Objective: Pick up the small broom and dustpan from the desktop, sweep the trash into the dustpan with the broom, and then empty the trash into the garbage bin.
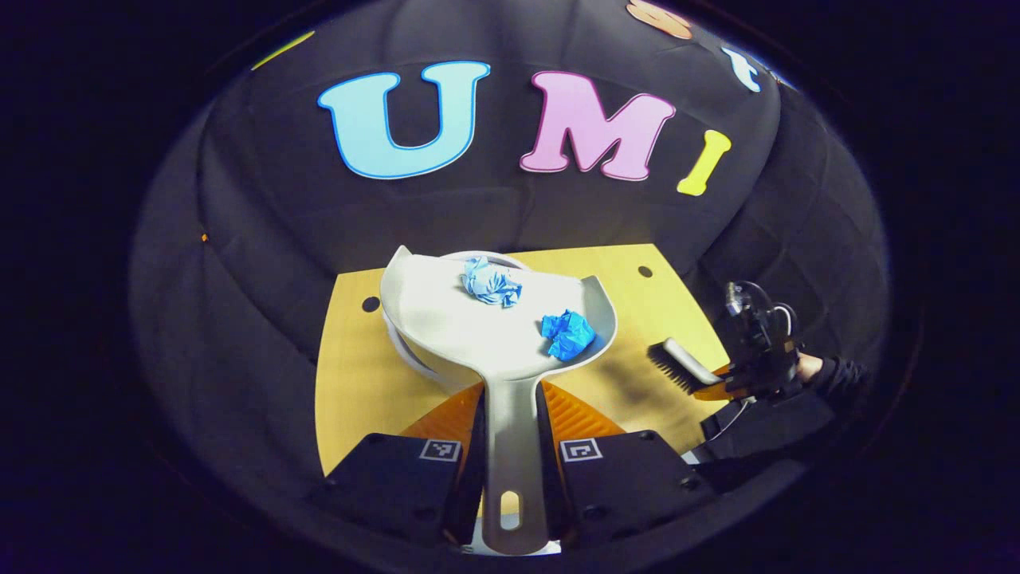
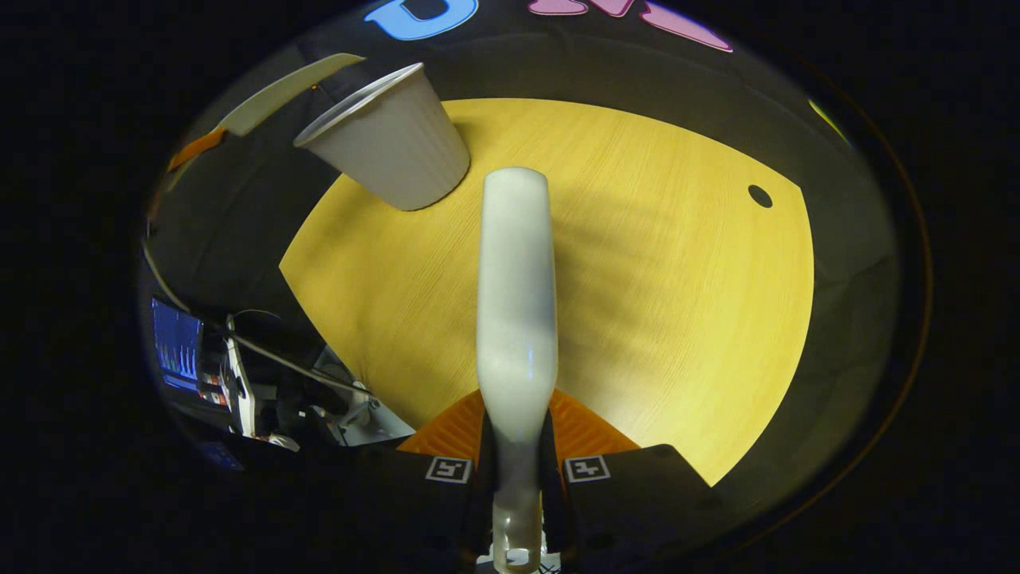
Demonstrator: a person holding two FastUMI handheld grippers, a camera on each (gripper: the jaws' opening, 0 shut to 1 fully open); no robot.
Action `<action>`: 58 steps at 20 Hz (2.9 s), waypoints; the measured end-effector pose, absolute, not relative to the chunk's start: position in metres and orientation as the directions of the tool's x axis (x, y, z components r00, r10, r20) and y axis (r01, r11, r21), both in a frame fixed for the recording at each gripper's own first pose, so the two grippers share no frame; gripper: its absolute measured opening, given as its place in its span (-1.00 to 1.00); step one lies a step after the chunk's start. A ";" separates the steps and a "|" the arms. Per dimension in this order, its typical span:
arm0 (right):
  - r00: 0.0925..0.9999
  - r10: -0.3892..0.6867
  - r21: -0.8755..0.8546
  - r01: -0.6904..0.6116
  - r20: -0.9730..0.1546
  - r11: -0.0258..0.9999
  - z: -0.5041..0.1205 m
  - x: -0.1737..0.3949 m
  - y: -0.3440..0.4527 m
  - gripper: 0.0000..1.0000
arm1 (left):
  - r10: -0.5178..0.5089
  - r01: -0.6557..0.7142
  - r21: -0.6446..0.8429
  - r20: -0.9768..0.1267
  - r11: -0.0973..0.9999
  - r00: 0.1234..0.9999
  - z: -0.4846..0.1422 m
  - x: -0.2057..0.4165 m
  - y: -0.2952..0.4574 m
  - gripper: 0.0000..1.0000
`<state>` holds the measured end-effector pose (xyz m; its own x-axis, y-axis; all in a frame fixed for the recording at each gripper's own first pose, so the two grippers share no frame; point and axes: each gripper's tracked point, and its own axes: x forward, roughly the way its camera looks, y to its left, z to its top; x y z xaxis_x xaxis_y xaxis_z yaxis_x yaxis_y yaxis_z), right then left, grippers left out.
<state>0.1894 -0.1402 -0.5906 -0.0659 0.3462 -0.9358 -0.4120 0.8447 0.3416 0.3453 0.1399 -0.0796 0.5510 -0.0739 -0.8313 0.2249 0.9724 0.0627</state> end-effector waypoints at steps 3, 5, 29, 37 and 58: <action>-0.069 0.366 0.363 -0.383 -0.928 0.849 -0.592 0.188 -0.144 -0.44 | 0.014 0.240 0.129 -0.904 0.962 0.427 -0.103 0.361 0.145 -0.42; -0.067 0.380 0.377 -0.362 -0.923 0.853 -0.596 0.189 -0.151 -0.44 | 0.079 0.283 0.187 -0.932 0.941 0.353 -0.109 0.366 0.138 -0.41; 0.045 0.277 0.271 -0.103 -0.960 0.957 -0.566 0.165 -0.196 -0.43 | -0.375 0.447 -0.055 -0.642 0.893 0.669 -0.107 0.238 -0.072 -0.43; -0.017 0.203 0.203 0.012 -0.979 0.979 -0.619 0.110 -0.212 -0.43 | -0.396 0.373 -0.195 -0.697 0.907 0.597 -0.278 0.231 -0.113 -0.42; -0.209 0.112 0.104 0.047 -0.971 0.993 -0.704 0.103 -0.142 -0.43 | -0.079 0.027 -0.075 -0.885 0.997 0.460 -0.443 0.246 -0.088 -0.40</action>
